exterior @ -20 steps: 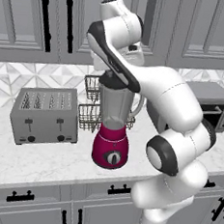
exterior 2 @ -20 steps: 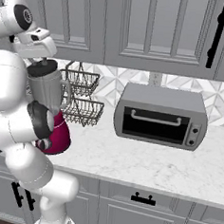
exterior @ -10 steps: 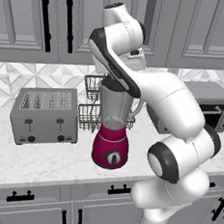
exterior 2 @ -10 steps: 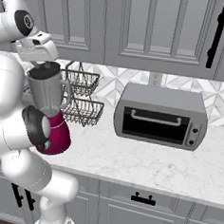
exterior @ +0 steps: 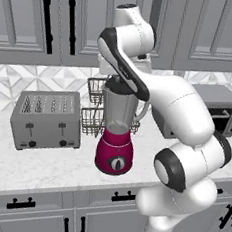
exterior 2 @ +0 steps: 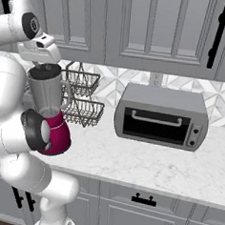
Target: Close the lid blender by securely placing the lid on top.
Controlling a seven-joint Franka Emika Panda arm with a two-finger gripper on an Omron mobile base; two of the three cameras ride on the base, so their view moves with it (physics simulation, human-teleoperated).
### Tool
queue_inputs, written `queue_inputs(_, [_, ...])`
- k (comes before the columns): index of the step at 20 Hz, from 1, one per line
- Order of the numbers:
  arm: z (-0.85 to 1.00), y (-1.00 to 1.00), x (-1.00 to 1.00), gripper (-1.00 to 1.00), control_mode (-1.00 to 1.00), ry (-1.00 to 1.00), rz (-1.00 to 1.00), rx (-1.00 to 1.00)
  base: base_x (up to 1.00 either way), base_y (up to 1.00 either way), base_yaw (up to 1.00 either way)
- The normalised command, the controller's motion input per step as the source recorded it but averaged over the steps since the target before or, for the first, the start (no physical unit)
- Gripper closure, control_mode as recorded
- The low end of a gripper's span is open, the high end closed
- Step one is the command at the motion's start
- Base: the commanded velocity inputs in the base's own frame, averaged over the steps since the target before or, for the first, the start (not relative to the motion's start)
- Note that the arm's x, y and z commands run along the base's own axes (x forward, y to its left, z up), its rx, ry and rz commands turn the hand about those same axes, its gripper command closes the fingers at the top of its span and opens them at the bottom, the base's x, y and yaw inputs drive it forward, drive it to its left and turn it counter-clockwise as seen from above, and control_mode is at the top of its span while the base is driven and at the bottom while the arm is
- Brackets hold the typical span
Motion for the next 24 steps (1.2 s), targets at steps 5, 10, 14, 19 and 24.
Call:
queue_inputs(5, [-0.08, 0.34, 0.0, 1.0, -1.0, -0.1, 0.0, 0.02, 0.0, 0.0, 0.0])
queue_inputs(10, [-0.23, 0.07, -0.07, 1.0, -1.0, 0.0, 0.0, 0.01, 0.0, 0.0, 0.0])
queue_inputs(14, [-0.04, 0.0, -0.05, 1.0, -1.0, 0.06, 0.01, 0.11, 0.0, 0.0, 0.0])
queue_inputs(19, [0.0, 0.0, 0.0, 1.0, -1.0, 0.03, 0.02, 0.05, 0.0, 0.0, 0.0])
queue_inputs(24, [0.0, 0.01, 0.0, -1.0, -1.0, -0.02, 0.0, 0.0, 0.0, 0.0, 0.0])
